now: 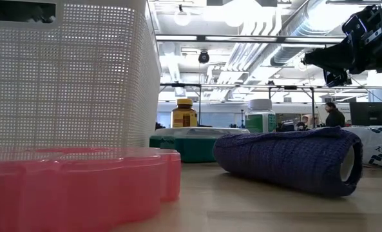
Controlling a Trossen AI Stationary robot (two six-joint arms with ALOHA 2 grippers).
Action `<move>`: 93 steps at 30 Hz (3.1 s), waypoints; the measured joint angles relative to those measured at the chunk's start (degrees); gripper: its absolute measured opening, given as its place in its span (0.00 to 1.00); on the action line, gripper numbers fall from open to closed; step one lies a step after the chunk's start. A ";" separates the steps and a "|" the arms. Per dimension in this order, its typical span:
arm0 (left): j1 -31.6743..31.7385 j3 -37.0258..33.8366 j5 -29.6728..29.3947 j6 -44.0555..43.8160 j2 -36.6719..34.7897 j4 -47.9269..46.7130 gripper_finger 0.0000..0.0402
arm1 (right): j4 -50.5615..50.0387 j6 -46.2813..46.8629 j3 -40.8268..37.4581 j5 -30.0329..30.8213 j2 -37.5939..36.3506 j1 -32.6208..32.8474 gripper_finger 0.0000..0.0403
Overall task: Pick & place medical supplies in basket/bin
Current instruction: Put the yellow medicine bottle into the white bin
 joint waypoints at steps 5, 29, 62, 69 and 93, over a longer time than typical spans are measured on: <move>0.00 0.00 0.52 -7.91 0.00 -0.39 0.14 | 0.01 -0.01 0.00 0.00 0.00 0.00 0.00; 0.02 13.53 -25.67 -28.37 2.38 0.71 0.14 | 33.66 4.96 2.78 8.65 0.04 -0.02 0.00; 0.00 77.94 -29.60 -5.09 48.59 -59.57 0.14 | 13.78 1.52 60.19 23.85 49.85 -0.04 0.00; 0.00 77.96 -29.19 -6.54 50.98 -57.33 0.14 | 13.81 0.69 60.45 23.96 50.25 -0.06 0.00; 0.04 78.05 -31.73 -4.87 52.66 -57.47 0.14 | 3.50 4.25 65.67 13.05 63.95 -5.44 0.13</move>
